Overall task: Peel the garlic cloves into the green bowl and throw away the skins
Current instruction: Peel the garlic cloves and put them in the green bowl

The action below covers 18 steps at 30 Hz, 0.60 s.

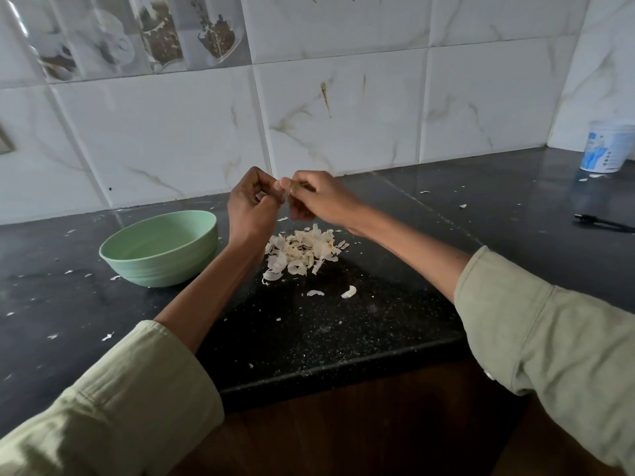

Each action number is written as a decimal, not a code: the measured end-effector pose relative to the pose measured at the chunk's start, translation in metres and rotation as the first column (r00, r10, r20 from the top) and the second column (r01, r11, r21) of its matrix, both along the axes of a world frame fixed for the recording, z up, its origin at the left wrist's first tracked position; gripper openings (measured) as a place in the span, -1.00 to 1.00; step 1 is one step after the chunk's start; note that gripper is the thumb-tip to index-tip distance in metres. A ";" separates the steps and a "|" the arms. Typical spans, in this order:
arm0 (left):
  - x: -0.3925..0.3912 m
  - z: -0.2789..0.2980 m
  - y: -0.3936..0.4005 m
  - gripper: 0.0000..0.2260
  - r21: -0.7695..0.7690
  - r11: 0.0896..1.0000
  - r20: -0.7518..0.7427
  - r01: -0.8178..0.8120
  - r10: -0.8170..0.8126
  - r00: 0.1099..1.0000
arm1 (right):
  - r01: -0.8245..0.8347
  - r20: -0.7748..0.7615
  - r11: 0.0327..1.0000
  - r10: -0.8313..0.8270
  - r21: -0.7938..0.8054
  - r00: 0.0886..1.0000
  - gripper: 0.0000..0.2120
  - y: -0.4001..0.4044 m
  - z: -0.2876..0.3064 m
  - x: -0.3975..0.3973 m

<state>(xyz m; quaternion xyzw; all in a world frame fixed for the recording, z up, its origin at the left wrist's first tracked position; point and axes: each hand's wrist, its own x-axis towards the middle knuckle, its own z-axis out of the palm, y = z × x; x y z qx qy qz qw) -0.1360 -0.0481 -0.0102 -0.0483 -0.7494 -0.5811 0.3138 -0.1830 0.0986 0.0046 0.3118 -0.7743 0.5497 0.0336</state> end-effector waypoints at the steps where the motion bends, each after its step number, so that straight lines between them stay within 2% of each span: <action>1: 0.001 0.000 0.000 -0.87 -0.029 1.000 0.000 -0.004 0.004 1.000 | -0.021 -0.013 0.997 0.022 0.074 1.000 -0.68 -0.001 0.000 0.004; 3: 0.003 0.000 0.000 -0.89 -0.060 0.998 -0.009 -0.002 0.002 1.000 | -0.052 0.030 0.992 0.049 0.115 0.998 -0.68 -0.002 0.002 0.009; 5: 0.003 0.001 0.000 -0.93 -0.060 0.998 -0.010 0.004 -0.005 1.000 | -0.060 0.081 0.996 0.054 0.073 0.995 -0.66 -0.002 0.003 0.008; 7: 0.000 0.001 0.000 -0.89 0.030 0.998 0.016 0.063 -0.064 0.998 | -0.084 0.156 0.996 0.082 0.004 0.984 -0.63 -0.001 0.002 0.007; 9: -0.004 0.000 -0.001 -0.84 0.153 0.975 0.051 0.163 -0.173 0.984 | -0.139 0.230 0.988 0.150 -0.061 0.962 -0.67 0.001 0.001 0.007; 11: -0.005 -0.002 -0.004 -0.82 0.200 0.953 0.065 0.228 -0.246 0.967 | -0.190 0.272 0.978 0.207 -0.086 0.940 -0.70 0.004 0.001 0.006; 14: -0.002 -0.003 -0.006 -0.83 0.199 0.947 0.066 0.253 -0.271 0.960 | -0.225 0.280 0.973 0.232 -0.057 0.932 -0.73 0.007 0.001 0.003; 18: -0.001 -0.001 -0.004 -0.84 0.225 0.943 0.087 0.247 -0.272 0.959 | -0.184 0.222 0.983 0.174 0.021 0.959 -0.72 0.008 0.000 0.000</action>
